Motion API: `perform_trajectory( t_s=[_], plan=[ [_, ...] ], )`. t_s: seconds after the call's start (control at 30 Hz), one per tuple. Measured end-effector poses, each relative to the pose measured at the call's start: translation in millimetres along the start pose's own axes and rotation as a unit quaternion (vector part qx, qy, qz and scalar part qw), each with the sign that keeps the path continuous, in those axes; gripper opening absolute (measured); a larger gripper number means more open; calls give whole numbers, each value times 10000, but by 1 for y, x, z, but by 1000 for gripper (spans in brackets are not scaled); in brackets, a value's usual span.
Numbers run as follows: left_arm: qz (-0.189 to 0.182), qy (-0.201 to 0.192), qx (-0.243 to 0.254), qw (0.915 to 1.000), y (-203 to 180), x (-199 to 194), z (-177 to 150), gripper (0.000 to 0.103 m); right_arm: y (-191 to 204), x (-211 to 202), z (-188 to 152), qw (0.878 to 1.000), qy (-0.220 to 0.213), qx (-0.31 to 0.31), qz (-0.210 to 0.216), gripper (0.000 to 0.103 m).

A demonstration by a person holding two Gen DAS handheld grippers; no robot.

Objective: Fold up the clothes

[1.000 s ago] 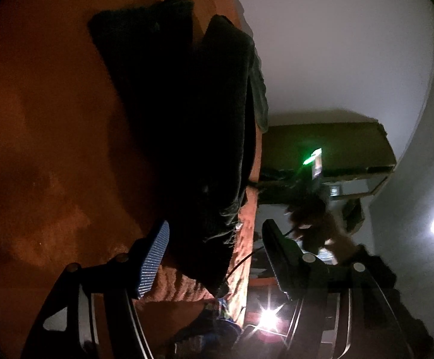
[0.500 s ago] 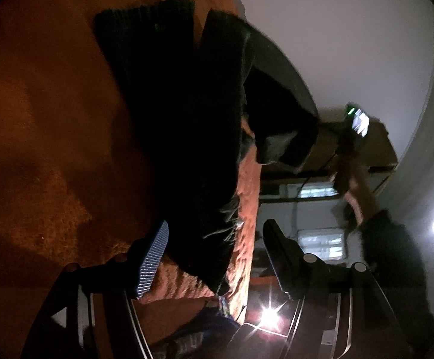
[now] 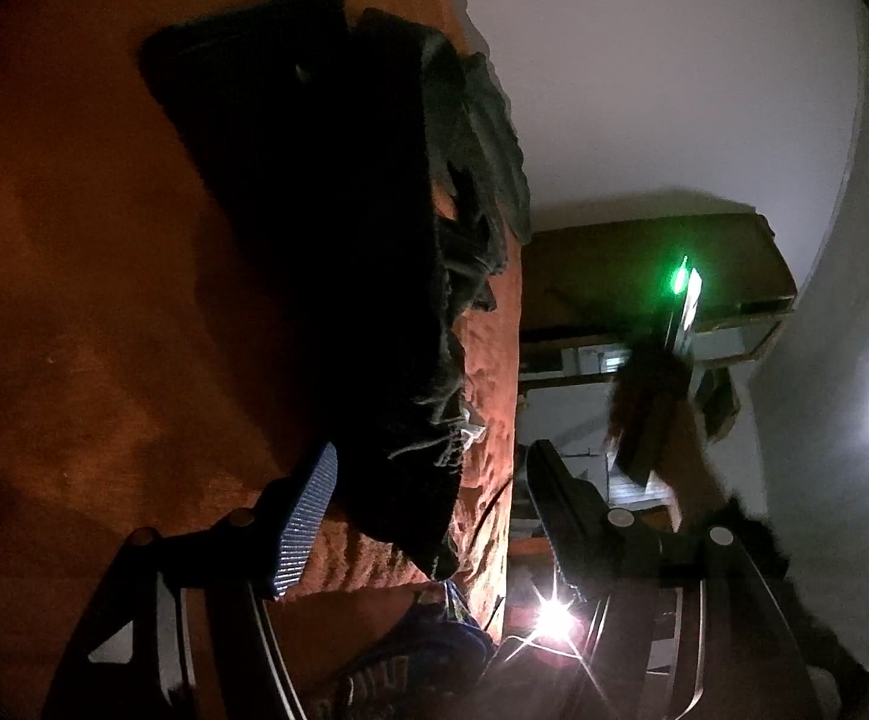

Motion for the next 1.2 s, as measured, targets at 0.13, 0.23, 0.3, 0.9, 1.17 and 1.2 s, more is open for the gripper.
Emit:
perform_trajectory(
  t_s=[0.13, 0.23, 0.3, 0.9, 1.17, 1.2],
  plan=[
    [20, 165, 302, 9994, -19, 12, -9, 67, 9, 7, -58, 9956, 442, 7, 828, 97],
    [402, 247, 554, 9973, -33, 29, -20, 67, 0, 0, -77, 9928, 510, -11, 1085, 97],
    [438, 344, 581, 9968, -46, 37, -24, 67, -11, -11, -87, 9917, 416, 112, 1208, 97],
    [4043, 1106, 1906, 8877, -63, 233, -56, 71, -51, -43, -130, 9840, -239, 605, 1662, 97],
    [4668, 841, 2214, 8520, -50, 239, -65, 43, -36, -42, -145, 9828, -147, 555, 1755, 97],
    [4451, 775, 2097, 8671, -53, 224, -63, 36, -36, -43, -145, 9825, -153, 575, 1767, 97]
  ],
)
Point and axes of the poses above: each gripper's, at about its wrist camera, not at the fingertips, and x roughly the way its jaws point, y to its left, z to its top, the point moved 1 cm from there along x, roughly the way its jaws point, and after that the axes turned 11 degrees about -z, right-handed, at the moved point
